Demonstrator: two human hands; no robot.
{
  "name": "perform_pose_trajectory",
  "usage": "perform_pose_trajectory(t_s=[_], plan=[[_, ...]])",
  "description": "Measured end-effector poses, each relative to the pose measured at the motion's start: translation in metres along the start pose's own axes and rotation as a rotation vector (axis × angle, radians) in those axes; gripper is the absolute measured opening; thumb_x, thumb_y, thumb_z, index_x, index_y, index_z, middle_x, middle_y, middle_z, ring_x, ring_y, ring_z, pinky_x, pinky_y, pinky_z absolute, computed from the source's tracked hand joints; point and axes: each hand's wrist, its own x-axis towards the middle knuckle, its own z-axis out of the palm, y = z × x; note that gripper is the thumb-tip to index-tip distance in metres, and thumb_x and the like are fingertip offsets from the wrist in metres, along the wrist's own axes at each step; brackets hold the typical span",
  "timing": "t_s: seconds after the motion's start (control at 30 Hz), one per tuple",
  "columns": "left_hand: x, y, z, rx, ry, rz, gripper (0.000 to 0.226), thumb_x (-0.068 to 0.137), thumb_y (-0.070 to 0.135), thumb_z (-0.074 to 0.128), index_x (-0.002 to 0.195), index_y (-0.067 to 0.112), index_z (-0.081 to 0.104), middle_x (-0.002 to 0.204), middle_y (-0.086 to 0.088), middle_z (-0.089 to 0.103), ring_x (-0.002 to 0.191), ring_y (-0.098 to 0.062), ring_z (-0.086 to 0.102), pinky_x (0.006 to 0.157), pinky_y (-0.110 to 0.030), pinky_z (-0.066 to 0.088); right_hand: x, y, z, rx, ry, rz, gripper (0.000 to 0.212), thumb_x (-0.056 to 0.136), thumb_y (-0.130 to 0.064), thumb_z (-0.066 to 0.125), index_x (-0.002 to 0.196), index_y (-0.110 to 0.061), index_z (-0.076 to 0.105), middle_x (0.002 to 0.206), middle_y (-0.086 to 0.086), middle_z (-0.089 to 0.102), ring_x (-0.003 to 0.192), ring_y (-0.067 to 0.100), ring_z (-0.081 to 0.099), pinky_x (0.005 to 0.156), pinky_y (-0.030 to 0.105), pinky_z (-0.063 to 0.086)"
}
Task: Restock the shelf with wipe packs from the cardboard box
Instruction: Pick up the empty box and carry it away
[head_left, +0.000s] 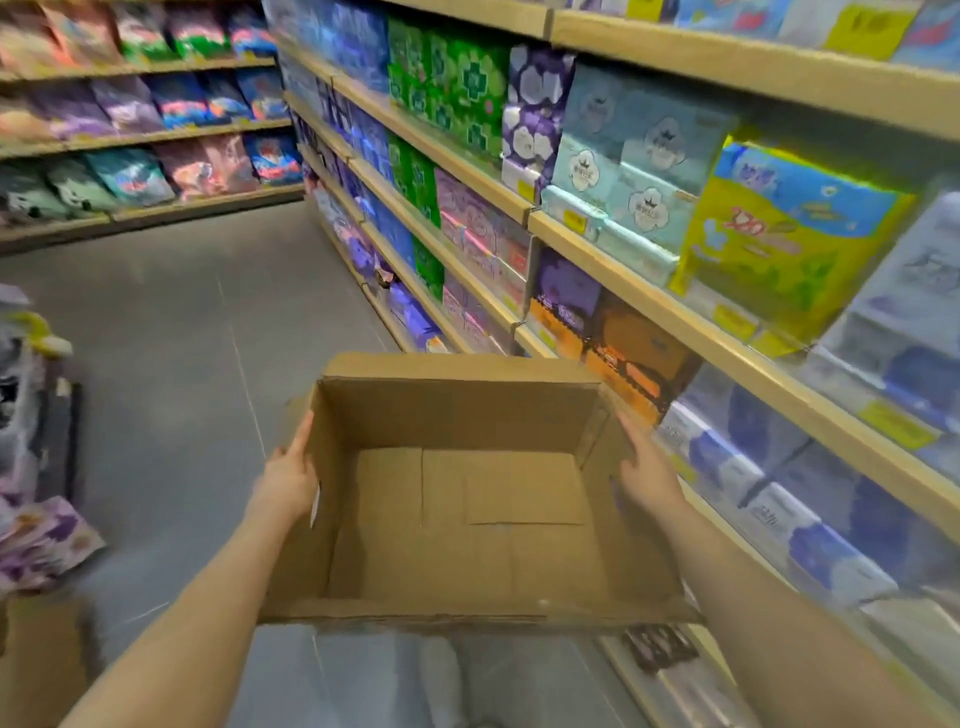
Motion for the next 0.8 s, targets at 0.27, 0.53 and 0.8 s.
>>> perform_pose_trajectory(t_s=[0.27,0.53,0.8], plan=[[0.175,-0.039,-0.019,-0.031,0.022,0.023,0.065,0.1,0.018,0.029,0.142,0.054,-0.006,0.135,-0.026,0.042,0.077,-0.03,0.058,0.076,-0.044,0.054,0.156,-0.074,0.108,0.087,-0.053,-0.016,0.075,0.086,0.008,0.04,0.147,-0.034,0.026,0.148,0.001,0.039,0.13,0.03,0.043,0.1,0.033,0.039],[0.332,-0.08,-0.078,-0.029,0.005,-0.041,0.065,0.1,0.018,0.029,0.141,0.055,-0.005,0.145,-0.025,0.032,0.098,-0.038,0.058,0.082,-0.044,0.051,0.278,-0.191,0.179,0.088,-0.127,-0.01,0.072,0.089,0.004,0.042,0.147,-0.036,0.025,0.146,0.005,0.04,0.106,0.022,0.054,0.075,0.027,0.042],[0.521,-0.14,-0.118,-0.053,0.022,-0.003,0.064,0.1,0.022,0.031,0.141,0.056,-0.004,0.142,-0.024,0.037,0.098,-0.037,0.058,0.081,-0.043,0.051,0.411,-0.308,0.261,0.054,-0.123,-0.118,0.071,0.088,0.005,0.042,0.148,-0.028,0.024,0.149,0.009,0.035,0.132,0.027,0.039,0.099,0.024,0.031]])
